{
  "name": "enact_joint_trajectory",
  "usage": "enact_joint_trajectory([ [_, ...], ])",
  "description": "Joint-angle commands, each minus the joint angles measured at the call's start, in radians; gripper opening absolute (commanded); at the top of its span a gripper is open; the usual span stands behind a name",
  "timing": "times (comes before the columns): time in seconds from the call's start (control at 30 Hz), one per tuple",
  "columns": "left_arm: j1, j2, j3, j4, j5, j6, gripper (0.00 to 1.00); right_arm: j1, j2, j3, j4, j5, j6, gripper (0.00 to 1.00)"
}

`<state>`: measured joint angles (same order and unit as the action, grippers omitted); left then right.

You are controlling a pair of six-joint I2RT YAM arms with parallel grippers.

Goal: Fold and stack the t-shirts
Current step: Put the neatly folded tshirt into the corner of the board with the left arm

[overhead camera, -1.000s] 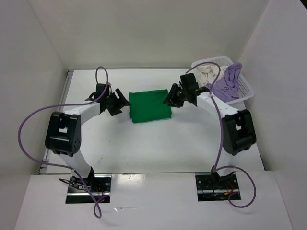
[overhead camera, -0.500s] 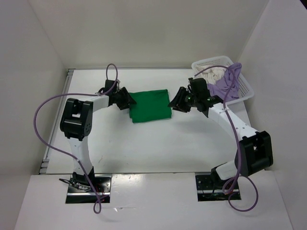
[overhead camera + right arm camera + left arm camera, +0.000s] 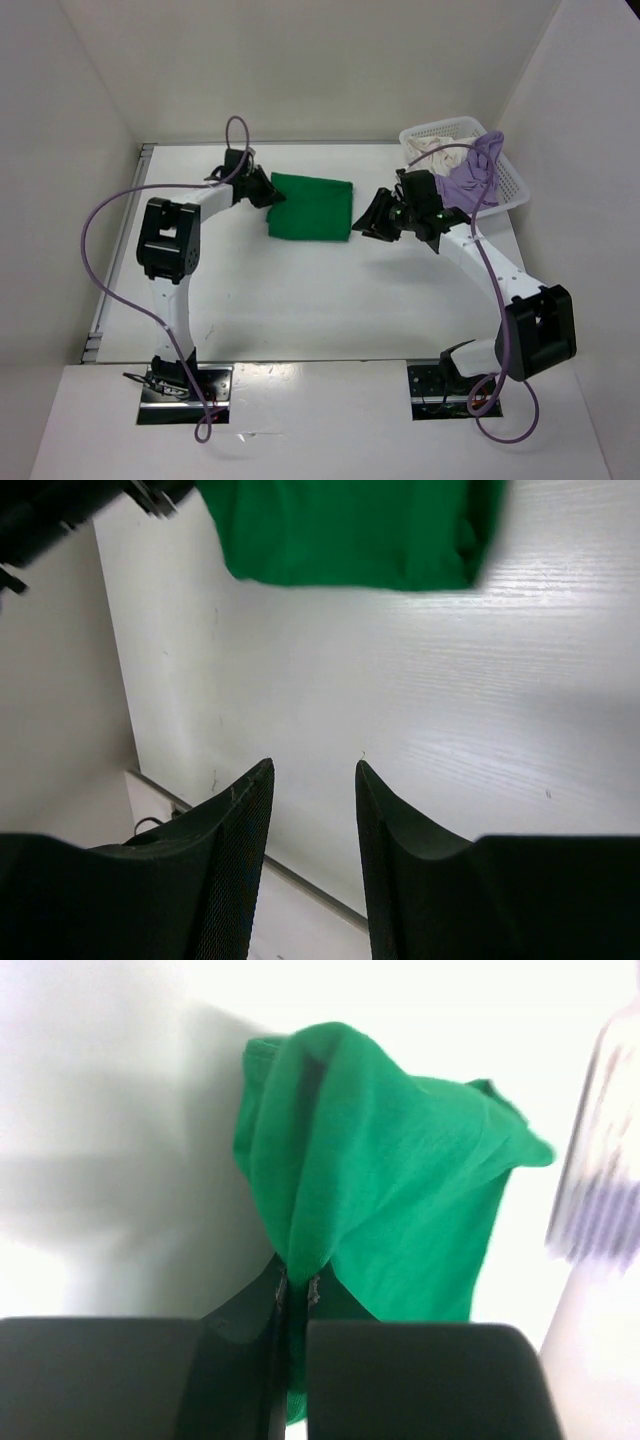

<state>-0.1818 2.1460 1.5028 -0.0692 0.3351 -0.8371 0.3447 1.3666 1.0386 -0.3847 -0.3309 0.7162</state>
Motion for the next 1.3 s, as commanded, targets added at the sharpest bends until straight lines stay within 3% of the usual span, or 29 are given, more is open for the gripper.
enact_joint_trajectory([
  [0.0, 0.142, 0.023, 0.129, -0.058, -0.013, 0.041, 0.0, -0.013, -0.044, -0.023, 0.004, -0.013, 0.0, 0.44],
  [0.1, 0.261, 0.023, 0.181, -0.081, -0.03, 0.079, 0.0, -0.013, -0.055, -0.032, -0.016, -0.022, -0.01, 0.45],
  [0.13, 0.395, 0.023, 0.206, -0.081, -0.039, 0.088, 0.0, -0.013, -0.064, -0.041, -0.025, -0.04, -0.02, 0.45],
  [0.27, 0.487, 0.023, 0.194, -0.055, -0.039, 0.076, 0.0, -0.013, -0.064, -0.041, -0.036, -0.062, -0.03, 0.45],
  [0.5, 0.628, -0.101, 0.096, 0.014, -0.177, 0.029, 0.0, -0.013, -0.083, -0.051, -0.048, -0.08, -0.041, 0.45],
  [0.57, 0.663, -0.101, 0.08, 0.025, -0.165, 0.029, 0.14, -0.013, -0.083, -0.061, -0.048, -0.089, -0.041, 0.45],
  [0.63, 0.673, -0.08, 0.112, -0.006, -0.111, 0.029, 0.47, -0.013, -0.092, -0.061, -0.048, -0.089, -0.05, 0.48],
  [0.67, 0.673, -0.08, 0.122, -0.018, -0.096, 0.029, 0.7, -0.013, -0.092, -0.061, -0.048, -0.089, -0.05, 0.5],
  [0.8, 0.673, -0.164, -0.005, 0.032, -0.096, -0.013, 0.99, -0.013, -0.081, -0.025, -0.057, -0.089, -0.061, 0.53],
  [1.0, 0.673, -0.363, -0.238, 0.054, -0.122, -0.068, 0.99, -0.023, -0.032, 0.078, -0.077, -0.036, -0.061, 0.54],
  [1.1, 0.662, -0.498, -0.347, 0.036, -0.154, -0.079, 0.99, -0.049, 0.025, 0.179, -0.089, 0.004, -0.072, 0.45],
  [1.13, 0.662, -0.529, -0.366, 0.035, -0.171, -0.066, 0.99, -0.076, 0.041, 0.237, -0.098, 0.021, -0.072, 0.33],
  [1.27, 0.65, -0.655, -0.426, -0.013, -0.171, -0.039, 0.99, -0.137, 0.114, 0.365, -0.141, 0.079, -0.092, 0.03],
])
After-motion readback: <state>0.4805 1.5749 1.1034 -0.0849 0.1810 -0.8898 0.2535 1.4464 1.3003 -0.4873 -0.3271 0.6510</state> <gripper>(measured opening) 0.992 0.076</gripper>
